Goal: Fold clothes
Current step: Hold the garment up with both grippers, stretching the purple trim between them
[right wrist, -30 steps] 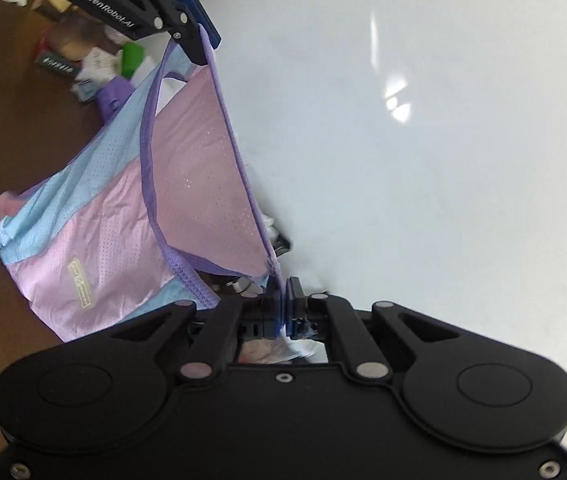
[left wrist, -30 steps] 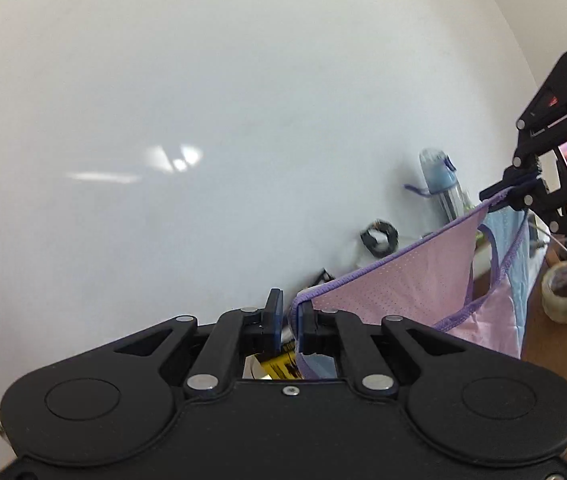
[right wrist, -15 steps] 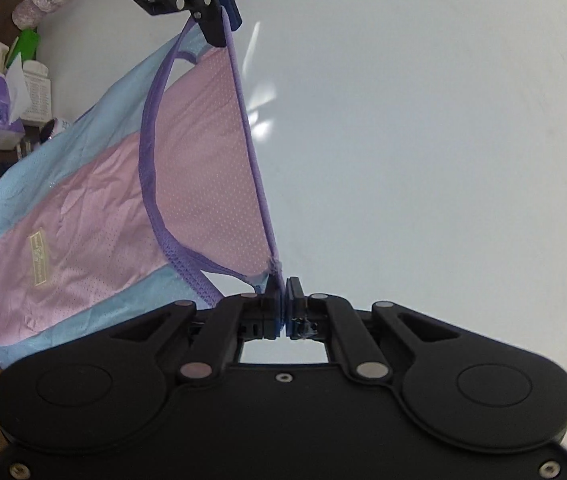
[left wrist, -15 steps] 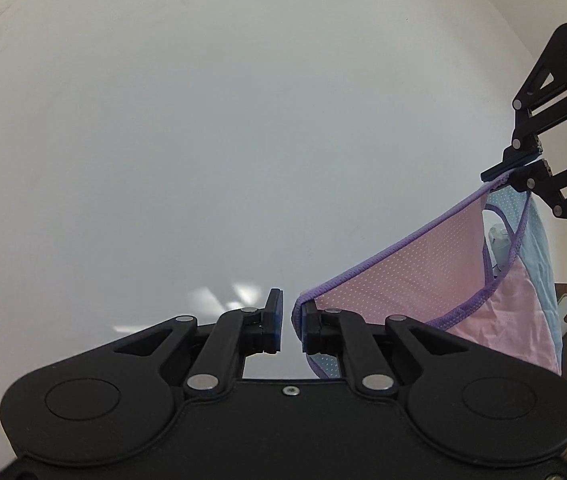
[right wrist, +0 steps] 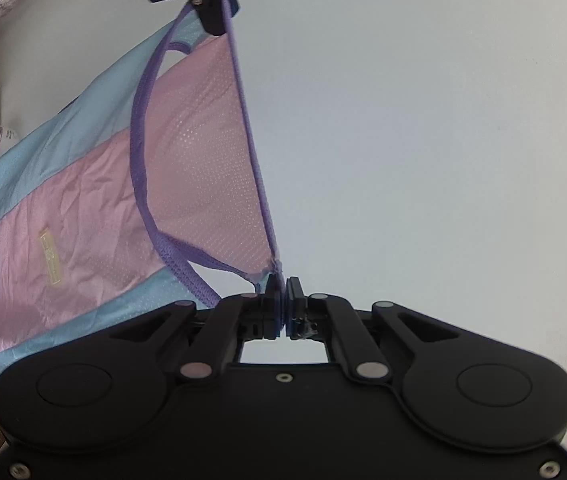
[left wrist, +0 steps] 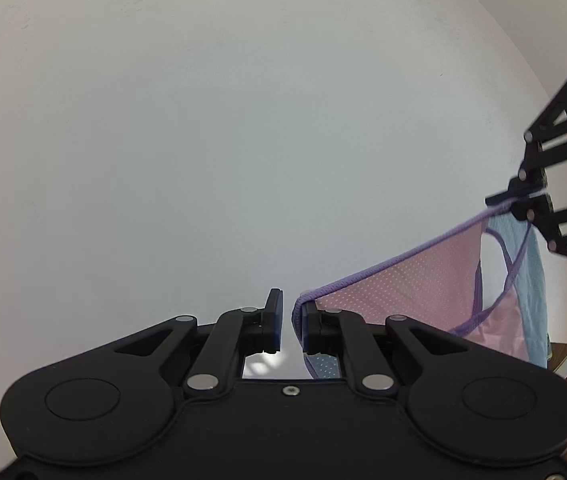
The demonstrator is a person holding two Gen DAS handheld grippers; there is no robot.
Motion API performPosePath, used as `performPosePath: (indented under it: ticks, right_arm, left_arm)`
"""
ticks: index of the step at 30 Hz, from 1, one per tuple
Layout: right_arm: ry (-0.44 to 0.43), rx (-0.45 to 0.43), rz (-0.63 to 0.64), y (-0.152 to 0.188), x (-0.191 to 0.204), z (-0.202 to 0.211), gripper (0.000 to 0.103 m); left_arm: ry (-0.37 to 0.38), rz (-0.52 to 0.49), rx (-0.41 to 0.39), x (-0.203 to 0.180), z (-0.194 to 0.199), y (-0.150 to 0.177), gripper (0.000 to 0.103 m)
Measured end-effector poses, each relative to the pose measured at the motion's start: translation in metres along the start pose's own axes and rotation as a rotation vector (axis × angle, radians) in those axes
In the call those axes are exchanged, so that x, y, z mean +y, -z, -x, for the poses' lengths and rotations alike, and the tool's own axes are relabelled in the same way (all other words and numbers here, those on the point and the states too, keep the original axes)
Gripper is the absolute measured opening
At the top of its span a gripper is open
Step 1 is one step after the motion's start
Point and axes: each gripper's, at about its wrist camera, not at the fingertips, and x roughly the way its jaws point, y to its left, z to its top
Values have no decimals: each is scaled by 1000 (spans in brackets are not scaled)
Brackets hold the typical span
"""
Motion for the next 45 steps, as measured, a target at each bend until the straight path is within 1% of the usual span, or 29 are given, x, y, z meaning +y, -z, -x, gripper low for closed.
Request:
performPosePath:
  ticks: [2,4,6,7,9,13,18,23,26,28,32,35,37,39,41,42,44,45]
  right_arm:
    - [8,-2,-26,-10,-13,11,4]
    - [4,-2,-41,-16,-20,17,4]
    - [1,-2,-55,-23,-27,24,4]
    - [-6,0,-62,-25,-30,26,4]
    - [-55,18,-68,-25,-25,21,4]
    - [-81,32,-29,-22,2,1,4]
    - [-93,25,-25,-18,28,-31,4]
    - [-118,30,-39,-13,47,-60,4]
    - [-137,27,-45,-12,58,-65,4]
    - [-171,30,-21,-9,72,-64,4]
    - [-294,52,27,6,111,-55,4]
    - [-389,74,14,22,140,-41,4]
    - [-437,86,-3,35,156,-25,4]
    - [-500,99,-20,42,181,-9,4]
    - [-550,114,-11,40,195,22,4]
    - [-566,119,-18,54,192,38,4]
    - [-612,135,-32,70,187,63,4]
    - [-632,142,-38,77,185,75,4]
  left_arm:
    - [-8,-26,-6,7,16,-9,11]
    - [-17,-39,-4,11,26,-10,11]
    - [-18,-52,10,13,30,-6,11]
    - [-5,-57,19,12,31,-1,11]
    - [13,-72,38,9,30,10,11]
    - [10,-111,67,4,18,30,11]
    - [-5,-119,86,6,-2,47,11]
    - [16,-136,99,6,-14,67,11]
    - [48,-114,116,3,-12,86,11]
    - [70,-130,138,-4,-8,104,11]
    - [168,-139,181,-23,11,147,11]
    - [221,-112,205,-40,35,179,11]
    - [255,-104,216,-56,48,198,11]
    - [291,-120,228,-74,51,210,11]
    - [322,-101,239,-89,62,217,11]
    - [337,-89,246,-96,68,220,11]
    - [354,-75,252,-103,70,224,11]
    - [360,-72,256,-109,80,220,11]
